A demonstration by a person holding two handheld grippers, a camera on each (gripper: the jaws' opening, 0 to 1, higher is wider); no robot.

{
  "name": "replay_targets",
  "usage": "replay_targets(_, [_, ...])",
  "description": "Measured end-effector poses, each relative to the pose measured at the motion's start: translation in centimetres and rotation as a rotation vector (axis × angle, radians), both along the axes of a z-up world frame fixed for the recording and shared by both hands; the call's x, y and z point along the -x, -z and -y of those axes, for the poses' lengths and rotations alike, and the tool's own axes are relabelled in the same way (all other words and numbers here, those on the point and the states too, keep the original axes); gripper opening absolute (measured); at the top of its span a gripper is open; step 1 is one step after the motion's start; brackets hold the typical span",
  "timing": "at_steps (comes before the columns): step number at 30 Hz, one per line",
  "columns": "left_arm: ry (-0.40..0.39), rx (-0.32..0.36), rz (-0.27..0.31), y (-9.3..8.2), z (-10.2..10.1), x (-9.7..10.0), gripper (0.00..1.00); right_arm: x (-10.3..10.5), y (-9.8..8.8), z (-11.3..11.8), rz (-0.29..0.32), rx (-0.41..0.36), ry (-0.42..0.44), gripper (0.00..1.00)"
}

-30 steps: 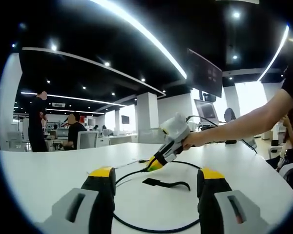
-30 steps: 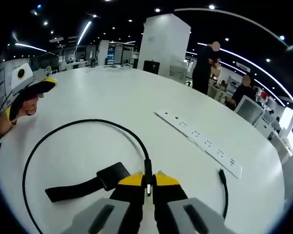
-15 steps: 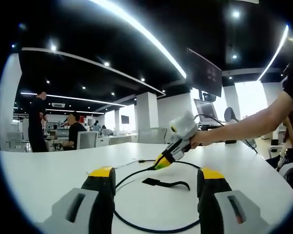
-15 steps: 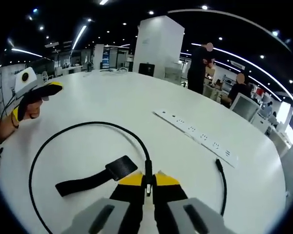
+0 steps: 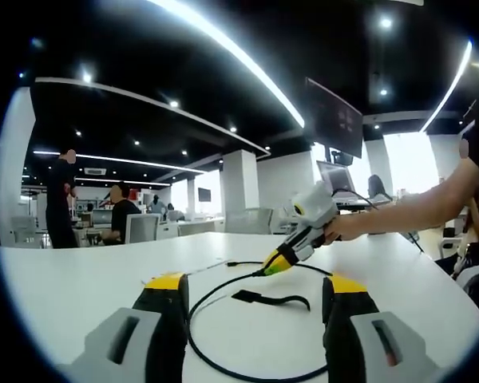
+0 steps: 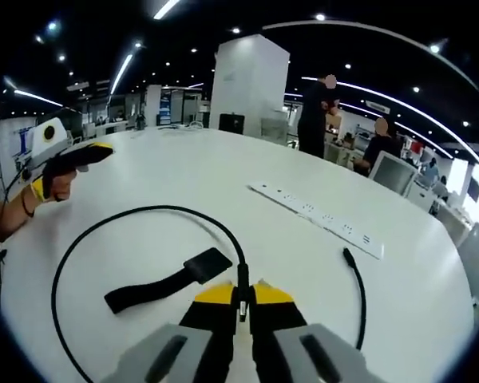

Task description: Find the charging cable on the desk, coil it up and secure with Velcro.

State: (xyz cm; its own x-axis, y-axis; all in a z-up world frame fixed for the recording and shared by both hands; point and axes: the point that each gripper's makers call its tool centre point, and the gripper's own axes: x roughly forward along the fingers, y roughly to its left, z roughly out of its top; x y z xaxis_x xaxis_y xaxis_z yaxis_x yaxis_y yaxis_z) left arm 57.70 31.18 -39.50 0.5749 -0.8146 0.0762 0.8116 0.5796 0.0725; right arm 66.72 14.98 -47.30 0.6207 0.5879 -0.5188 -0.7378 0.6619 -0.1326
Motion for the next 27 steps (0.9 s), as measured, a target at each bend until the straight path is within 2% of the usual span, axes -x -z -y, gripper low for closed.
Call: replay_targets(27, [-0.005, -0.022, -0.001, 0.3, 0.2, 0.0, 0.68, 3.3, 0.3, 1.2, 0.008, -0.024, 0.045, 0.08])
